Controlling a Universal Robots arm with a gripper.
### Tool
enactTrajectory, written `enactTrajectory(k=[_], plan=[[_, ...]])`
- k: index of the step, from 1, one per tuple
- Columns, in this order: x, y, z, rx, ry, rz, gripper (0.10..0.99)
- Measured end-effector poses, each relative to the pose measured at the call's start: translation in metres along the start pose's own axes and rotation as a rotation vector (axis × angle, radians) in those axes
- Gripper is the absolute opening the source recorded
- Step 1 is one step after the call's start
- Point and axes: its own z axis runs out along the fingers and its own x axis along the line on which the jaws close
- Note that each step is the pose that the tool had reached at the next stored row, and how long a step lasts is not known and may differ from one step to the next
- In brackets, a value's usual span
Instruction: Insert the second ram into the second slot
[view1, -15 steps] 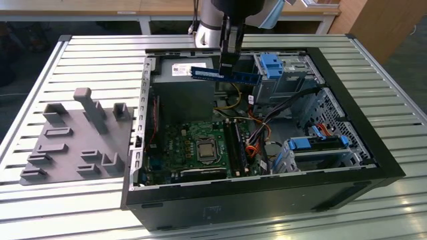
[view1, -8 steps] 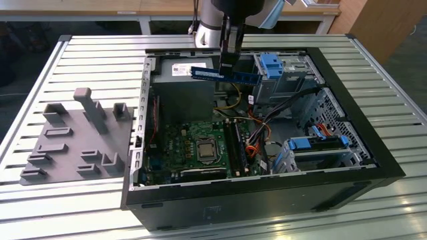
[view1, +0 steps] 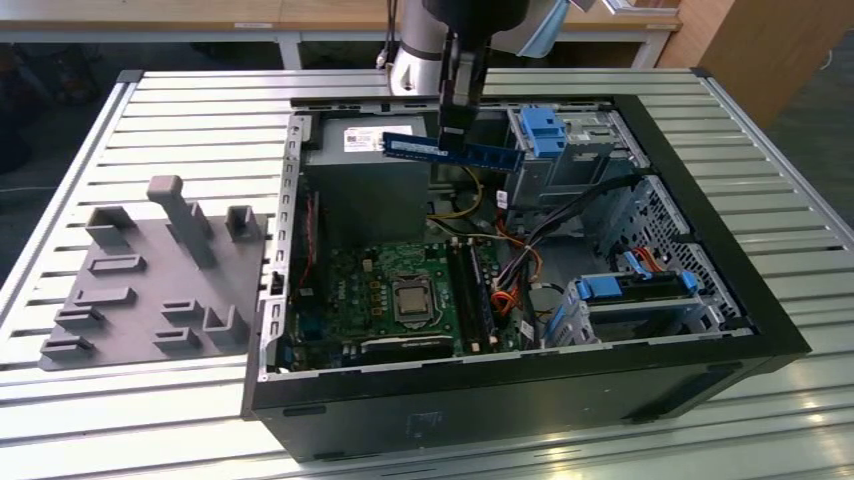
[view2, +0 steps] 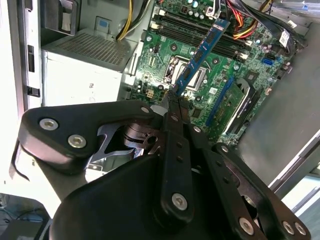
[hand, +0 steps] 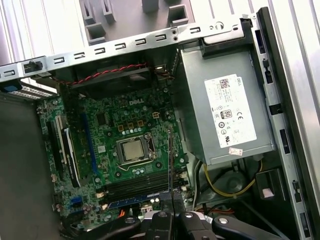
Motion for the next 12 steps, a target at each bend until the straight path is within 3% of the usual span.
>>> enactTrajectory(k=[12], plan=[[0.0000,0.0000,0.0000,0.001,-0.0023,0.061,0.118]])
